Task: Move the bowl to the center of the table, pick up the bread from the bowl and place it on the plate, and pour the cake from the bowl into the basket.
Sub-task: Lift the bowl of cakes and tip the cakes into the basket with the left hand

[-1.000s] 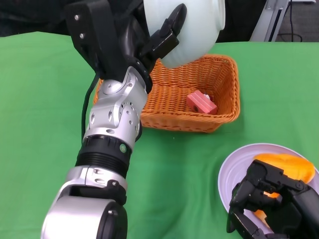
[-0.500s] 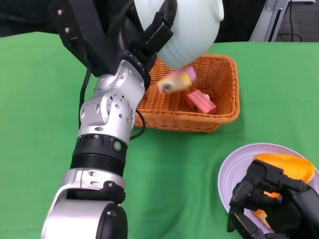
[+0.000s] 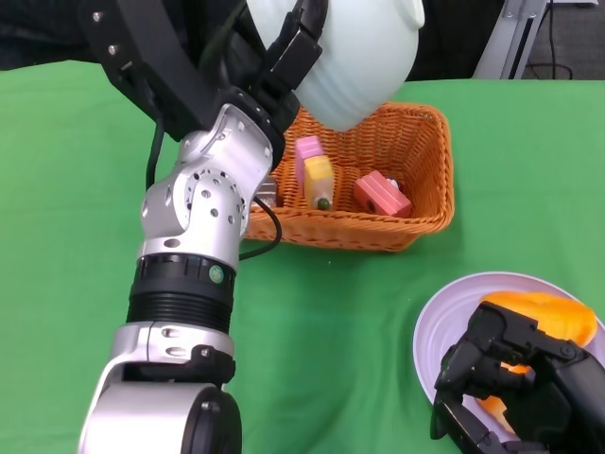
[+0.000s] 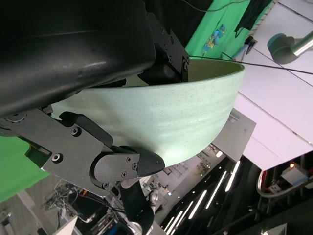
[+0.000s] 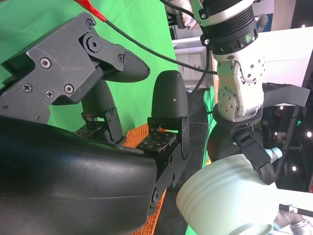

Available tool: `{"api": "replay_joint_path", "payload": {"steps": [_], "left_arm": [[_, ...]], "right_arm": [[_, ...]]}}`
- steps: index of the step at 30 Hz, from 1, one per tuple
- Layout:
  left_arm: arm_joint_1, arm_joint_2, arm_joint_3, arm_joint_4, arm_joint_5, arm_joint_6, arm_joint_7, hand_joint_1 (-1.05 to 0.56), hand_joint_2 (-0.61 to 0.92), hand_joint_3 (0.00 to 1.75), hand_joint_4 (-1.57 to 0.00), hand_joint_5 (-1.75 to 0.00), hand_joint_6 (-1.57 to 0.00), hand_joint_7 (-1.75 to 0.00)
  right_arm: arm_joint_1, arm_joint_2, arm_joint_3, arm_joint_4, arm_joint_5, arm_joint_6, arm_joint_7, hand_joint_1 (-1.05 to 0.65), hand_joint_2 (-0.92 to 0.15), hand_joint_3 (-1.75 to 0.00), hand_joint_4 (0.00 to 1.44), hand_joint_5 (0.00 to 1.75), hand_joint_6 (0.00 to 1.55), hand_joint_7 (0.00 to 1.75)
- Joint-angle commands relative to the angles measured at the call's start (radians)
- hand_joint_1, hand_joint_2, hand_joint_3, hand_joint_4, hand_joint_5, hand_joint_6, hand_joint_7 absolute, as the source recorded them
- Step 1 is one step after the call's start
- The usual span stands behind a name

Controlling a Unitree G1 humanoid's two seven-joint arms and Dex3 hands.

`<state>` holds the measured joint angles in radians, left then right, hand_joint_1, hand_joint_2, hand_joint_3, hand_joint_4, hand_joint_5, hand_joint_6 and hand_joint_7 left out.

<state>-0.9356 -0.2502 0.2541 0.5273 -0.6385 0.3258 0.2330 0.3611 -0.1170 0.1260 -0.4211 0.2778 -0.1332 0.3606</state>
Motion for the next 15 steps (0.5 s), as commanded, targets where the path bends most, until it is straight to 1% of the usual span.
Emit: {"api": "replay_joint_path", "payload": {"steps": [1, 7, 12, 13, 15], "left_arm": [[0.007, -0.098, 0.017, -0.031, -0.036, 0.014, 0.030, -0.14, 0.88, 0.67, -0.80, -1.75, -0.64, -1.68], [0.005, -0.091, 0.020, -0.037, -0.062, 0.027, 0.048, -0.14, 0.87, 0.69, -0.79, -1.75, -0.64, -1.68], [0.035, -0.052, -0.063, -0.058, 0.031, -0.030, -0.038, -0.14, 0.86, 0.70, -0.77, -1.75, -0.60, -1.72], [0.039, -0.048, -0.071, -0.061, 0.040, -0.035, -0.050, -0.14, 0.85, 0.71, -0.76, -1.75, -0.60, -1.72], [0.056, -0.020, -0.119, -0.080, 0.099, -0.066, -0.098, -0.15, 0.85, 0.71, -0.75, -1.75, -0.60, -1.68]], "right_arm": [[-0.002, -0.008, -0.016, 0.000, 0.006, -0.017, 0.004, -0.16, -0.48, -1.00, 0.69, 1.63, 0.58, 1.45], [0.001, -0.004, -0.016, -0.002, 0.017, -0.011, 0.004, -0.15, -0.47, -1.00, 0.70, 1.63, 0.58, 1.45], [0.001, -0.006, -0.013, -0.006, 0.004, -0.010, -0.002, -0.15, -0.47, -1.00, 0.69, 1.64, 0.58, 1.46], [0.002, -0.006, -0.013, -0.009, 0.003, -0.008, -0.003, -0.16, -0.47, -1.00, 0.69, 1.64, 0.58, 1.46], [0.002, -0.005, -0.012, -0.008, 0.003, -0.010, -0.003, -0.16, -0.47, -1.00, 0.69, 1.64, 0.57, 1.46]]}}
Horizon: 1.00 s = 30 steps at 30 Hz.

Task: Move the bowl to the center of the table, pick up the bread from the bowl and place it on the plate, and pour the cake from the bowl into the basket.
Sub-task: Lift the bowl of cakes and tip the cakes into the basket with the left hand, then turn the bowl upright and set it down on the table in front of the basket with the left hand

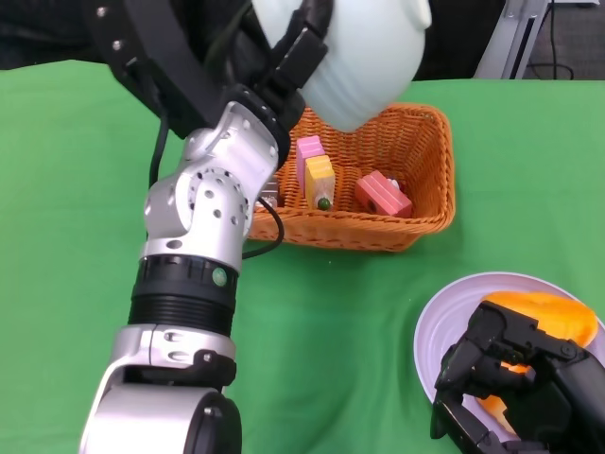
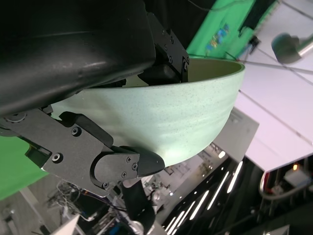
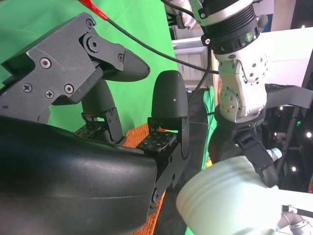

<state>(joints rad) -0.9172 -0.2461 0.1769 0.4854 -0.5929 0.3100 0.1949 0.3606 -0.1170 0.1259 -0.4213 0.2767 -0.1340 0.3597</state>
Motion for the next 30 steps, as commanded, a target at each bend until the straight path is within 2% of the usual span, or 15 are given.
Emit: {"api": "replay_joint_path", "payload": {"steps": [1, 4, 10, 16, 25, 30], "left_arm": [[0.046, -0.011, -0.062, -0.048, 0.082, -0.067, -0.082, -0.16, 0.84, 0.70, -0.74, -1.75, -0.62, -1.63], [0.061, 0.008, -0.091, -0.067, 0.135, -0.097, -0.126, -0.20, 0.83, 0.66, -0.72, -1.72, -0.65, -1.54], [0.077, 0.045, -0.125, -0.095, 0.225, -0.150, -0.212, -0.23, 0.83, 0.59, -0.71, -1.71, -0.68, -1.48], [0.102, 0.091, -0.178, -0.128, 0.334, -0.237, -0.290, -0.29, 0.83, 0.57, -0.68, -1.72, -0.61, -1.52], [0.148, 0.181, -0.244, -0.128, 0.500, -0.491, -0.396, -0.28, 0.87, 0.56, -0.66, -1.75, -0.57, -1.55], [0.166, 0.235, -0.256, -0.094, 0.566, -0.655, -0.427, -0.28, 0.85, 0.59, -0.77, -1.75, -0.65, -1.47]], "right_arm": [[0.003, -0.004, -0.011, -0.007, 0.005, -0.011, -0.002, -0.16, -0.47, -1.00, 0.69, 1.64, 0.57, 1.47], [0.002, -0.004, -0.012, -0.008, 0.004, -0.010, -0.003, -0.16, -0.47, -1.00, 0.69, 1.63, 0.57, 1.47], [-0.002, -0.004, -0.014, -0.004, 0.011, -0.014, 0.001, -0.15, -0.46, -1.02, 0.70, 1.64, 0.58, 1.46], [-0.003, -0.004, -0.015, 0.002, 0.009, -0.026, 0.003, -0.16, -0.46, -1.00, 0.70, 1.63, 0.59, 1.45], [-0.003, -0.006, -0.014, -0.001, 0.004, -0.021, -0.001, -0.15, -0.46, -1.01, 0.70, 1.62, 0.60, 1.44], [-0.009, -0.007, -0.018, 0.006, 0.012, -0.024, 0.005, -0.16, -0.46, -1.01, 0.71, 1.63, 0.59, 1.44]]}}
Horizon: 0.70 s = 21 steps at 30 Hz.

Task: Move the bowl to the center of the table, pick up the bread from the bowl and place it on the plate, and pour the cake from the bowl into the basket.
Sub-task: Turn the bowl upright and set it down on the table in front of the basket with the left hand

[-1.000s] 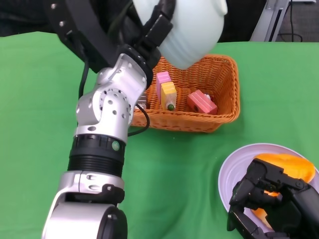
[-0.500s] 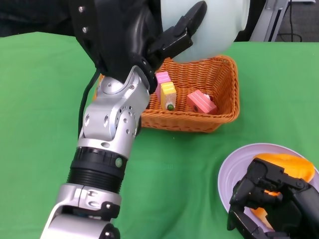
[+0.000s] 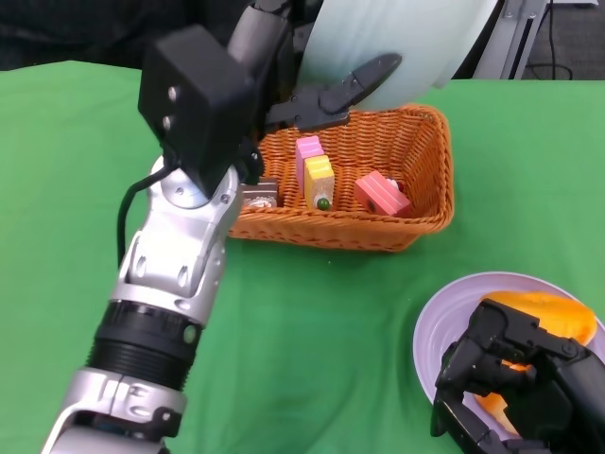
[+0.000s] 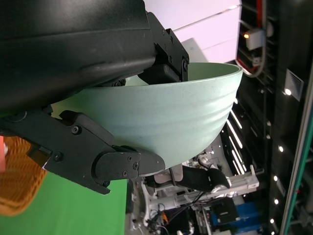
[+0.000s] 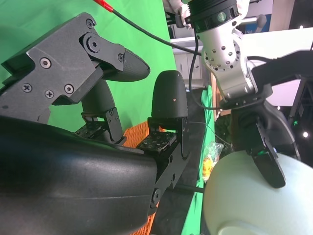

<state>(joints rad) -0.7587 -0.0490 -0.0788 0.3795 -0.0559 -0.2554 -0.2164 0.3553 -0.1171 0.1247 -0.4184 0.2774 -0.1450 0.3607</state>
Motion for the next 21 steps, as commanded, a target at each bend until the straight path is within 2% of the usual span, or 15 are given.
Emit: {"api": "replay_joint_path", "payload": {"steps": [1, 8, 14, 16, 19, 21], "left_arm": [[0.009, 0.051, -0.003, 0.022, 0.045, -0.124, -0.020, -0.28, 0.85, 0.59, -0.78, -1.75, -0.66, -1.46], [0.009, 0.131, -0.001, 0.102, 0.114, -0.320, -0.035, -0.25, 0.85, 0.62, -0.78, -1.75, -0.69, -1.37], [0.010, 0.213, 0.002, 0.165, 0.220, -0.487, 0.004, -0.27, 0.85, 0.62, -0.75, -1.75, -0.67, -1.39], [0.008, 0.253, -0.002, 0.189, 0.292, -0.568, 0.043, -0.23, 0.80, 0.69, -0.69, -1.74, -0.64, -1.40], [0.014, 0.305, -0.004, 0.209, 0.399, -0.665, 0.112, -0.19, 0.68, 0.84, -0.65, -1.67, -0.65, -1.32], [0.025, 0.337, -0.001, 0.221, 0.472, -0.736, 0.174, -0.18, 0.64, 0.88, -0.64, -1.66, -0.65, -1.30]], "right_arm": [[-0.005, -0.007, -0.018, 0.002, 0.009, -0.012, 0.002, -0.17, -0.46, -1.02, 0.70, 1.63, 0.59, 1.44], [-0.017, 0.001, -0.021, 0.009, 0.010, -0.012, -0.004, -0.19, -0.47, -0.99, 0.70, 1.61, 0.59, 1.42], [-0.025, 0.005, -0.021, 0.007, 0.015, -0.005, -0.007, -0.17, -0.49, -0.95, 0.72, 1.59, 0.61, 1.41], [-0.028, 0.007, -0.021, 0.007, 0.011, -0.008, -0.009, -0.17, -0.49, -0.94, 0.72, 1.59, 0.61, 1.41], [-0.031, 0.007, -0.022, 0.002, 0.004, -0.007, -0.013, -0.18, -0.52, -0.90, 0.72, 1.59, 0.62, 1.40], [-0.032, 0.007, -0.022, -0.001, 0.004, -0.001, -0.015, -0.20, -0.53, -0.88, 0.72, 1.58, 0.62, 1.39]]}}
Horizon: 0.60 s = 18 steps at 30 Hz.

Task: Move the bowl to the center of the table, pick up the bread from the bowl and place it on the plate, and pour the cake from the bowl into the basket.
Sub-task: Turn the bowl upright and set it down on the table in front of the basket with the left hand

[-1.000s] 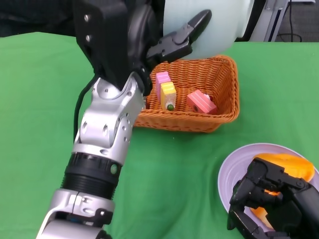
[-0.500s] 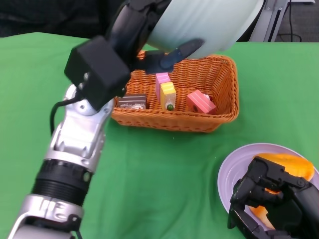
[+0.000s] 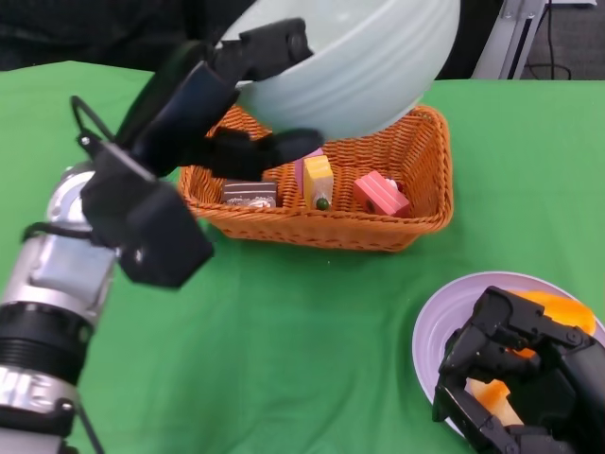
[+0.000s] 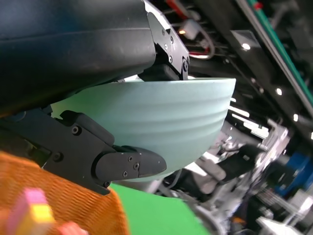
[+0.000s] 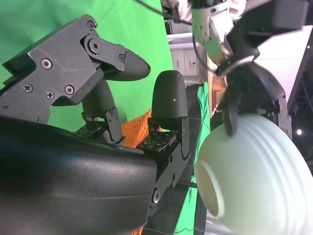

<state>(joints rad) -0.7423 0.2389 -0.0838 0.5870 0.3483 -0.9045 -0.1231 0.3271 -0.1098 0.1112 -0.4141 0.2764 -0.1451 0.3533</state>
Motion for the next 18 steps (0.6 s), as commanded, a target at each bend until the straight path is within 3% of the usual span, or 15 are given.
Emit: {"api": "replay_joint_path", "payload": {"steps": [1, 6, 14, 18], "left_arm": [[0.016, 0.062, 0.007, 0.018, 0.098, -0.114, 0.111, -0.18, 0.63, 0.88, -0.64, -1.66, -0.65, -1.28], [0.078, 0.129, 0.031, -0.017, 0.284, -0.190, 0.301, -0.23, 0.64, 0.86, -0.67, -1.70, -0.68, -1.24], [0.192, 0.234, 0.051, -0.096, 0.553, -0.274, 0.665, -0.26, 0.89, 0.48, -0.69, -1.62, -0.67, -1.27], [0.269, 0.284, 0.055, -0.128, 0.667, -0.276, 0.866, -0.22, 0.87, 0.46, -0.74, -1.59, -0.72, -1.25]], "right_arm": [[-0.005, 0.000, -0.009, -0.006, 0.006, 0.002, -0.008, -0.20, -0.54, -0.87, 0.72, 1.58, 0.62, 1.39], [-0.010, 0.000, -0.010, -0.002, 0.012, 0.004, -0.007, -0.19, -0.54, -0.87, 0.72, 1.57, 0.62, 1.38], [-0.022, -0.004, -0.011, 0.001, 0.004, 0.003, -0.006, -0.18, -0.52, -0.91, 0.72, 1.58, 0.61, 1.39], [-0.025, -0.003, -0.011, -0.001, 0.009, 0.012, -0.008, -0.16, -0.53, -0.89, 0.72, 1.58, 0.62, 1.38]]}}
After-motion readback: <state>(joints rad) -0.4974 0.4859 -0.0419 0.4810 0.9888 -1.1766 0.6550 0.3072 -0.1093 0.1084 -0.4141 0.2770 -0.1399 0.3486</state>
